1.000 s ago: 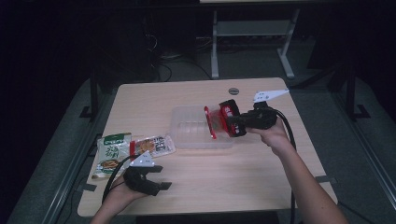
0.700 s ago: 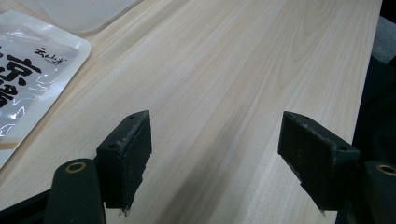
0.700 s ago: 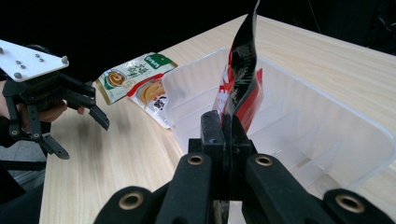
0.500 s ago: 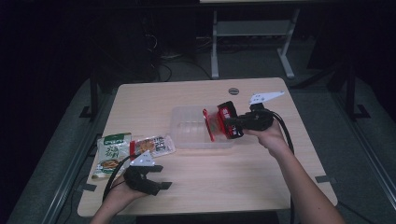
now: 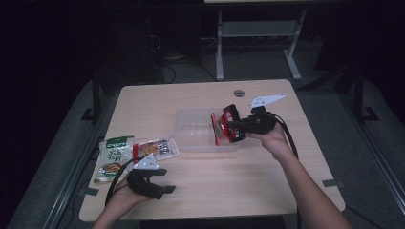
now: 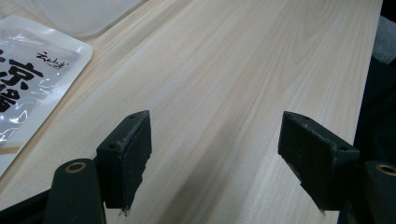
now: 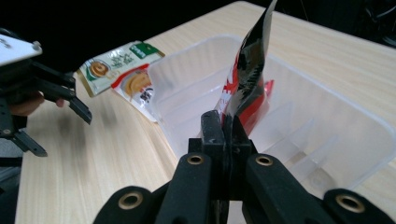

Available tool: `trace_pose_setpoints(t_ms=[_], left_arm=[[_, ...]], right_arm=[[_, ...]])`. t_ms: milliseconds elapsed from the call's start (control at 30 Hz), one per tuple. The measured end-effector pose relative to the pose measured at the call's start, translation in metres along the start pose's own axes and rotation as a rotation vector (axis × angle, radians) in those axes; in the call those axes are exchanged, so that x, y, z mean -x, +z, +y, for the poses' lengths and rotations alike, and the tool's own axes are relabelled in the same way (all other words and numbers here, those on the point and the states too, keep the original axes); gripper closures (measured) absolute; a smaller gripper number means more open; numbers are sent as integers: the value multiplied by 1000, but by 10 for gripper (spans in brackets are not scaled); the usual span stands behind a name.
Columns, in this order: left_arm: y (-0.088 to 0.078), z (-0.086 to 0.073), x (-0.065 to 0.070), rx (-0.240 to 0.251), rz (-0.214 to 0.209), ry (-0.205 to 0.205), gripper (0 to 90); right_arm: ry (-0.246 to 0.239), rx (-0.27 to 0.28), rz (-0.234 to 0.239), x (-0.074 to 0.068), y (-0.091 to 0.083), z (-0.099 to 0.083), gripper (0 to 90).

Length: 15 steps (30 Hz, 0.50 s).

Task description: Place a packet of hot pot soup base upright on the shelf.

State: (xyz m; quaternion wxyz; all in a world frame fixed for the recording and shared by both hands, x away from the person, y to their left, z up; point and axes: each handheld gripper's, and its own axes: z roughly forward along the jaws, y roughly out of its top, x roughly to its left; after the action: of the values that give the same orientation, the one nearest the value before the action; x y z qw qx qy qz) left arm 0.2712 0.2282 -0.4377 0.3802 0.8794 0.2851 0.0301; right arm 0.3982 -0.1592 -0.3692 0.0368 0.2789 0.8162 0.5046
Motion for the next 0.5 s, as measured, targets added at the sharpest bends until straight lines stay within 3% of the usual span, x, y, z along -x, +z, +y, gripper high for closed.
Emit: trace_pose_setpoints(t_ms=[500], left_arm=[[3,0,3,-16,-10,9,256]], right_arm=[[25,-15,-23,5,14,-4,894]])
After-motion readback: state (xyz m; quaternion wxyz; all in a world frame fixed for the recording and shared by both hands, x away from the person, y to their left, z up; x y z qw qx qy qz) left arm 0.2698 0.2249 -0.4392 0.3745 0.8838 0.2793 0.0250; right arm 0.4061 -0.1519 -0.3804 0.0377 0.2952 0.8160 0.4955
